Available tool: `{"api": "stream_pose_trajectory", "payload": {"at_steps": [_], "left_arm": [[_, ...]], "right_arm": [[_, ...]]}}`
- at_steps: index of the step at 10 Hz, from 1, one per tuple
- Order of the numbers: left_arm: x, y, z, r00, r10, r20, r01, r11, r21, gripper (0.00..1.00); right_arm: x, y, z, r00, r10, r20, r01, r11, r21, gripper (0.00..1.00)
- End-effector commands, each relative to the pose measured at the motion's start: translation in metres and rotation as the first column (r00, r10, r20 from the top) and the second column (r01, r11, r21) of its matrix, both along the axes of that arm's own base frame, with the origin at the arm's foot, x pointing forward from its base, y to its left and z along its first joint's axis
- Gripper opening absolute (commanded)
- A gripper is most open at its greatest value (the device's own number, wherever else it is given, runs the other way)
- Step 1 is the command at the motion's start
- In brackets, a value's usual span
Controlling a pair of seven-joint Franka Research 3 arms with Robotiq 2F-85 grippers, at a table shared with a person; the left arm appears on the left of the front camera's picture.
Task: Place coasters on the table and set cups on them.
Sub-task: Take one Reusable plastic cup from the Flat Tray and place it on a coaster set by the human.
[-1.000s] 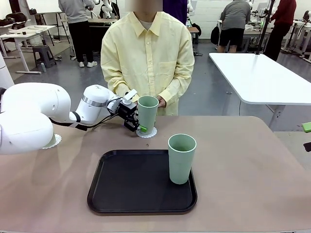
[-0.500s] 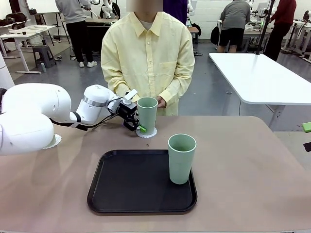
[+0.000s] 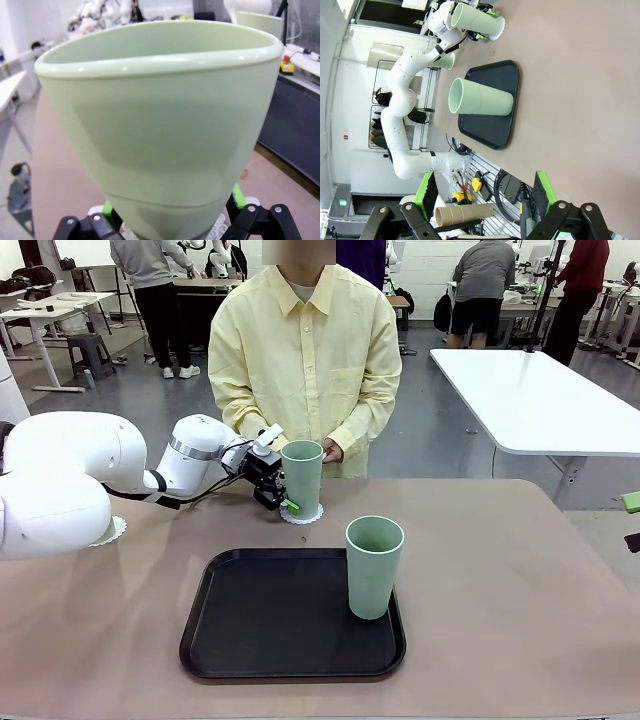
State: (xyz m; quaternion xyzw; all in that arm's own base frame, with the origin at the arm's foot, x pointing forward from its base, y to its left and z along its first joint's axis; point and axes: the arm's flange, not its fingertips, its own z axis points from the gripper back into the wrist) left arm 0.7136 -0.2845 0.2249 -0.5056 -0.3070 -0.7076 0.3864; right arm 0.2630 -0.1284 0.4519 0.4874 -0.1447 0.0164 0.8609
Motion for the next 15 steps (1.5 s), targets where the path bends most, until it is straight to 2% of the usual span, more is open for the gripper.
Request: {"api": "stream_pose_trajectory", "payload": {"at_steps": [1,5,6,9,15], "left_arm": [[0.015,-0.004,0.003,1.0,-0.017,-0.007,0.017,0.999,0.044,1.0],[0.01,-0.003,0.011,0.999,-0.025,0.042,0.022,0.997,0.072,1.0],[0.008,-0.002,0.014,0.997,-0.036,0.072,0.028,0.995,0.101,1.0],[0.005,0.001,0.023,0.995,-0.044,0.092,0.023,0.976,0.217,1.0],[-0.004,0.01,0.051,0.985,-0.034,0.167,-0.018,0.954,0.3,1.0]], "right_arm": [[0.0,0.0,0.0,1.0,0.011,0.013,-0.011,1.0,0.012,1.0],[0.0,0.0,0.0,1.0,0.011,0.013,-0.011,1.0,0.012,1.0],[0.0,0.0,0.0,1.0,0.011,0.013,-0.011,1.0,0.012,1.0],[0.0,0.0,0.0,1.0,0.011,0.013,-0.011,1.0,0.012,1.0],[0.0,0.0,0.0,1.0,0.011,0.013,-0.011,1.0,0.012,1.0]]}}
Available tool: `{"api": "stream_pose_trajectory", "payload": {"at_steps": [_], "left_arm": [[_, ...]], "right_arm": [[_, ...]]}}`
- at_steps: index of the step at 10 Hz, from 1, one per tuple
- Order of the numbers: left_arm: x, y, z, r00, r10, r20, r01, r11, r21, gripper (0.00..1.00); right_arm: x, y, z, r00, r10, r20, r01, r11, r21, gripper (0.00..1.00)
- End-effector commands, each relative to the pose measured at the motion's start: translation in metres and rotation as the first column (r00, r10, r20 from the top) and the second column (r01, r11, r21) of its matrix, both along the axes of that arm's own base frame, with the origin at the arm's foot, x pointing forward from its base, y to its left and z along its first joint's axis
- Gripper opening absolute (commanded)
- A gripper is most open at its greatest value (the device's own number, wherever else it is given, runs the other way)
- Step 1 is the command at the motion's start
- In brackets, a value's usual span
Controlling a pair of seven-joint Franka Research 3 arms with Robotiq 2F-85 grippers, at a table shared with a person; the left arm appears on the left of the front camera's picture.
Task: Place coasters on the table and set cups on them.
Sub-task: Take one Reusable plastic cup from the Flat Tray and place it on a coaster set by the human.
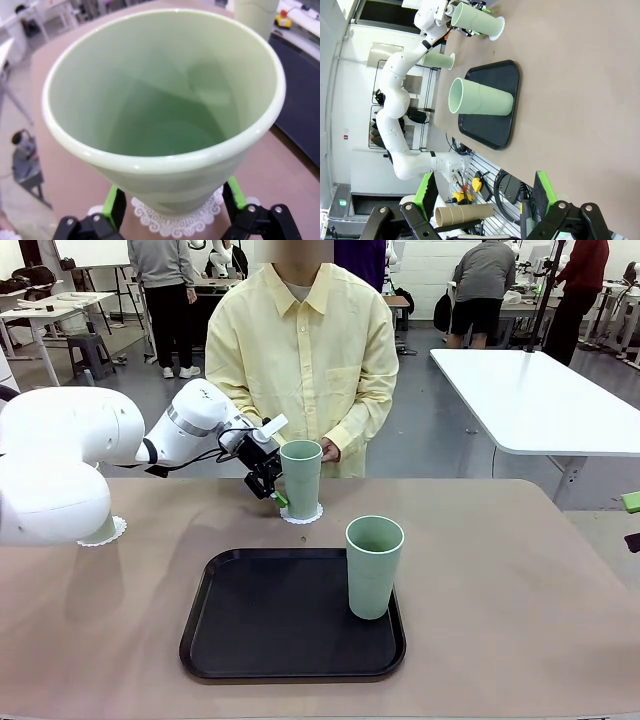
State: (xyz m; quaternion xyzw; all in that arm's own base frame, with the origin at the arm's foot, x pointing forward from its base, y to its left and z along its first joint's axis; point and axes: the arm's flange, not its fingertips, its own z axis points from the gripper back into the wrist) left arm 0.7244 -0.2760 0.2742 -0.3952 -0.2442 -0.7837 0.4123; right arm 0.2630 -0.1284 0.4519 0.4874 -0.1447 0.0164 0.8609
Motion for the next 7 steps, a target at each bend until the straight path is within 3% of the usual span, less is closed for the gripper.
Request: {"api": "stream_pose_trajectory", "payload": {"at_steps": [1,5,7], "left_arm": [[-0.014,0.002,0.004,1.0,0.013,0.008,-0.014,0.998,0.059,1.0],[-0.021,0.01,0.019,0.998,0.039,0.057,-0.047,0.987,0.151,1.0],[-0.029,0.017,0.04,0.989,0.056,0.135,-0.085,0.972,0.22,1.0]], "right_arm": [[0.0,0.0,0.0,1.0,0.011,0.013,-0.011,1.0,0.012,1.0],[0.0,0.0,0.0,1.0,0.011,0.013,-0.011,1.0,0.012,1.0],[0.0,0.0,0.0,1.0,0.011,0.013,-0.011,1.0,0.012,1.0]]}}
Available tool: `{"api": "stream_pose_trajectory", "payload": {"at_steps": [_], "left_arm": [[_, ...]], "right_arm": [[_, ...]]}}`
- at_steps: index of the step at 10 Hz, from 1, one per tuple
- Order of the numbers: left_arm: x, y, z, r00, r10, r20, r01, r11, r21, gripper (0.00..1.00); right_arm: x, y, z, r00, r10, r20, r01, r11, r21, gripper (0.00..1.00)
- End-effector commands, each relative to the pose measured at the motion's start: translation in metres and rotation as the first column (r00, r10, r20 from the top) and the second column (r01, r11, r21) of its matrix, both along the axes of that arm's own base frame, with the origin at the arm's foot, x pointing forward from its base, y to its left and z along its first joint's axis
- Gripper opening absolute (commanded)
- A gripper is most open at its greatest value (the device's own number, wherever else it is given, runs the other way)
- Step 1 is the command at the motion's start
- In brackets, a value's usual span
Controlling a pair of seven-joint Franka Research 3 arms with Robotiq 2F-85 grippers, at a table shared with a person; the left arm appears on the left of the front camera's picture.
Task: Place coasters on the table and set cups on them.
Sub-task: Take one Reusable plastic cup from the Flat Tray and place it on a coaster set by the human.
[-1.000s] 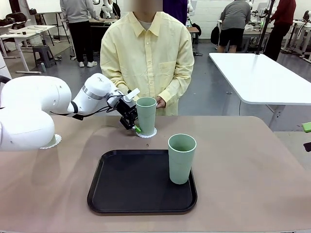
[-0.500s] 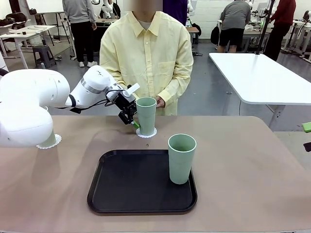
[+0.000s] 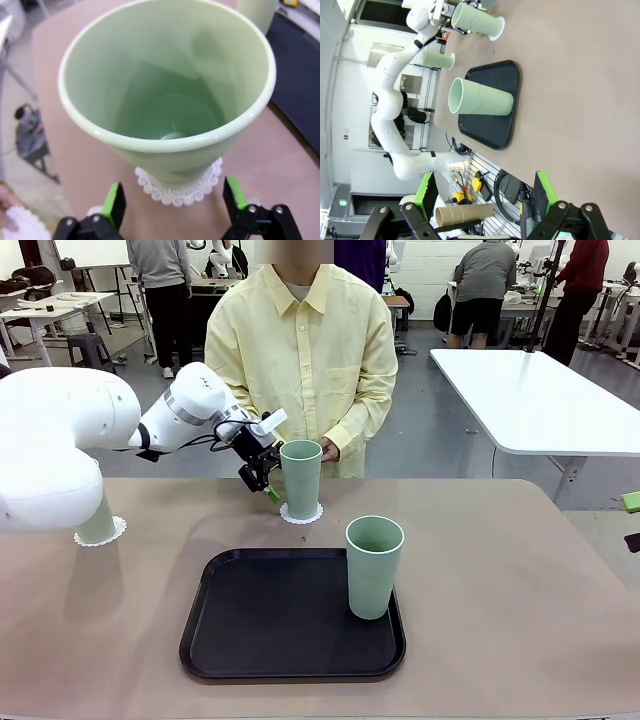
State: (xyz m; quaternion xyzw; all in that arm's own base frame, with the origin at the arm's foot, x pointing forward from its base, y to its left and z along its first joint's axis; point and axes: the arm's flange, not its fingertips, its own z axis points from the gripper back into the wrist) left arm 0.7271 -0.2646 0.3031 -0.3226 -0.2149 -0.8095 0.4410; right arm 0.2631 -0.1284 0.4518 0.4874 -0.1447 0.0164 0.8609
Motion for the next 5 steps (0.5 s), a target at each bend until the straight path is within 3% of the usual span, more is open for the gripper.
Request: {"api": "stream_pose_trajectory", "payload": {"at_steps": [1,3,4,5], "left_arm": [[-0.042,0.012,0.038,0.992,0.078,0.096,-0.091,0.985,0.144,1.0],[-0.082,0.028,0.1,0.936,0.247,0.249,-0.317,0.901,0.296,1.0],[-0.11,0.036,0.132,0.883,0.322,0.341,-0.432,0.841,0.325,1.0],[-0.14,0.047,0.154,0.819,0.408,0.404,-0.555,0.74,0.38,1.0]], "right_arm": [[0.0,0.0,0.0,1.0,0.011,0.013,-0.011,1.0,0.012,1.0],[0.0,0.0,0.0,1.0,0.011,0.013,-0.011,1.0,0.012,1.0],[0.0,0.0,0.0,1.0,0.011,0.013,-0.011,1.0,0.012,1.0],[0.0,0.0,0.0,1.0,0.011,0.013,-0.011,1.0,0.012,1.0]]}}
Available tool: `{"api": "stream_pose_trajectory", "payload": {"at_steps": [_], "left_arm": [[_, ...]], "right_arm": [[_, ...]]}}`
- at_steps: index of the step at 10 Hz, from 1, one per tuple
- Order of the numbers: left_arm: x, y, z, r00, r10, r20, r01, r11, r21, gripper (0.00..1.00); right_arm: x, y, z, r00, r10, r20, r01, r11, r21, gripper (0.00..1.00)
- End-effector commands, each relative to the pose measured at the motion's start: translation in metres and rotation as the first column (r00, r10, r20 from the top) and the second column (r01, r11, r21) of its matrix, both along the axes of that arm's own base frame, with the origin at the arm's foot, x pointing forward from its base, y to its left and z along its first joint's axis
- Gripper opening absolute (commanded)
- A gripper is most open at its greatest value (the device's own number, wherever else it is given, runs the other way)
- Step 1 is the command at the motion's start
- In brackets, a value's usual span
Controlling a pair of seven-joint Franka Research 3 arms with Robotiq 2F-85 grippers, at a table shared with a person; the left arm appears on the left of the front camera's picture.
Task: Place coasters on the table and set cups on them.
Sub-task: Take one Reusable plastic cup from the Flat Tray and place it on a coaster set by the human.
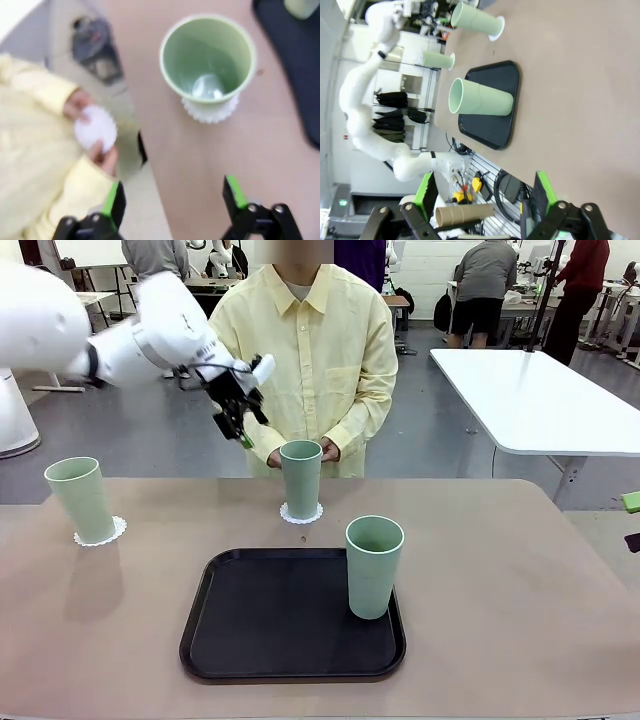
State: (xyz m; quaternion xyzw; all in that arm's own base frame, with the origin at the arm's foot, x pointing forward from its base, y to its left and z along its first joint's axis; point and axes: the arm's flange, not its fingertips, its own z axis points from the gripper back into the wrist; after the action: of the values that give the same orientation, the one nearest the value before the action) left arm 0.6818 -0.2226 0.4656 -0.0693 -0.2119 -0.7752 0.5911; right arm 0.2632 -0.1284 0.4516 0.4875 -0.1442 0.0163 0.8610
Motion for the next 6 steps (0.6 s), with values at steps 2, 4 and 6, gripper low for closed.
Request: {"api": "stream_pose_trajectory", "payload": {"at_steps": [2,4,6], "left_arm": [[-0.15,0.032,0.013,0.92,0.384,-0.08,-0.338,0.878,0.338,1.0],[-0.189,0.052,0.012,0.827,0.525,-0.199,-0.407,0.804,0.433,1.0],[-0.217,0.072,0.001,0.797,0.563,-0.221,-0.435,0.787,0.438,1.0]], "right_arm": [[0.0,0.0,0.0,1.0,0.011,0.015,-0.011,1.0,0.011,1.0],[0.0,0.0,0.0,1.0,0.011,0.015,-0.011,1.0,0.011,1.0],[0.0,0.0,0.0,1.0,0.011,0.015,-0.011,1.0,0.011,1.0]]}}
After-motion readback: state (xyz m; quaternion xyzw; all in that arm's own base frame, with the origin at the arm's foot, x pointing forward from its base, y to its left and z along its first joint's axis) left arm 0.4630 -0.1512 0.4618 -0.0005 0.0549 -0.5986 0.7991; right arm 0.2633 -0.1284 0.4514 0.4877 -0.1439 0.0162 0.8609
